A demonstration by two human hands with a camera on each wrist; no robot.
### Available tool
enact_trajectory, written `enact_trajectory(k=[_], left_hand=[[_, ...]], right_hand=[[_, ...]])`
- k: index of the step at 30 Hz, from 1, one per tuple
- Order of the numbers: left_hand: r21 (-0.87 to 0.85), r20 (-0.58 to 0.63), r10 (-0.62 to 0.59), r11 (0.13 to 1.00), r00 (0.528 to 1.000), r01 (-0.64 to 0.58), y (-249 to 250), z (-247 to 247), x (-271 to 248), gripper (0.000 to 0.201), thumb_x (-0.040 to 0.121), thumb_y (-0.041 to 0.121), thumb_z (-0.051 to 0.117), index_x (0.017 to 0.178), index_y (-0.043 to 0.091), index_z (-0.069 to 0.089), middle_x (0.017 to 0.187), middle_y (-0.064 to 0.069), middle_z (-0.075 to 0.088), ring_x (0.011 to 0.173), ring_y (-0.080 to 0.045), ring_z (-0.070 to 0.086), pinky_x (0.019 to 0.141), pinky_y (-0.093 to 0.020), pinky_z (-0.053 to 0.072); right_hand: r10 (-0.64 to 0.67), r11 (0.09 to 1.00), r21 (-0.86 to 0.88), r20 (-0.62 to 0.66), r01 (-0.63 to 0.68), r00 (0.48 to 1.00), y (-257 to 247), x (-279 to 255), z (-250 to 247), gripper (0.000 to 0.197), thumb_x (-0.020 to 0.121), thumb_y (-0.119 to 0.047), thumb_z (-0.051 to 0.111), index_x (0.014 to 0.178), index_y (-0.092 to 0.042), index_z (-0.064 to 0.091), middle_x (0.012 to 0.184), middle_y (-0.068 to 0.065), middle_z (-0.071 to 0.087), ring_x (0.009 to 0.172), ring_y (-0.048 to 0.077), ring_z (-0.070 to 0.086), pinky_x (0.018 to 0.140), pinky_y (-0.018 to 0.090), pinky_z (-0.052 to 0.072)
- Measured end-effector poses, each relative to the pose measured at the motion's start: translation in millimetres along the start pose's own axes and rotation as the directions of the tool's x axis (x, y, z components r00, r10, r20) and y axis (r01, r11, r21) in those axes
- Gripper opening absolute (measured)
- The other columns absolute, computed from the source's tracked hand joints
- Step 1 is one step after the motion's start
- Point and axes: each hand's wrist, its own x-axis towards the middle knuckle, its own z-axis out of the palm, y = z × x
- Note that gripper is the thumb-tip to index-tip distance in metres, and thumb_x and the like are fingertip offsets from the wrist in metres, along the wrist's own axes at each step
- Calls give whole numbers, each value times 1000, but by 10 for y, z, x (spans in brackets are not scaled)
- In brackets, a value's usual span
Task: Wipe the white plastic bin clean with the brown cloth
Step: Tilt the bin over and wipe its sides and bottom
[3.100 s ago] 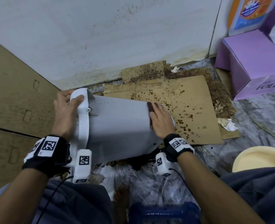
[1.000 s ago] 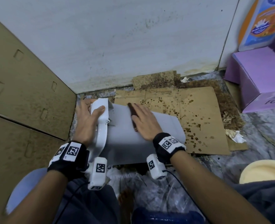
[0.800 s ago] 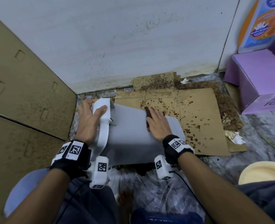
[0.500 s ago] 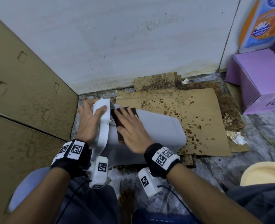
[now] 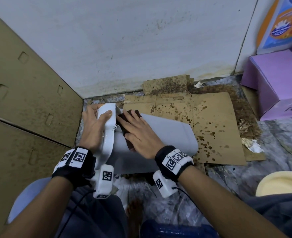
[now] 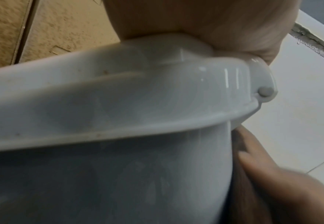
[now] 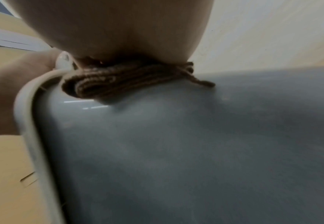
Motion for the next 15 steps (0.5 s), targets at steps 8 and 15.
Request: enact_trajectory(k=[8,15], left_hand=[[12,-7,-2,1000,1000,2,-36,-9,-3,39,83,48,50,116,28,44,122,-2,37,116,-16,43,109,-43,36],[3,13,12,1000,1000,-12,2,16,-19,33,84,46,53,112,30,45,125,-3,36,113,-11,44,107,-35,35]], right_hand=[[34,999,-40,-9,-34,999,59,-16,1,53,102,-28,30,151,-36,11,162,-9,1,149,11,-6,119,35,-1],[135,990,-32,-48,-137,990,205,65,-43,51,102,-38,24,152,-37,11,162,-8,1,149,14,-4,120,38,3]])
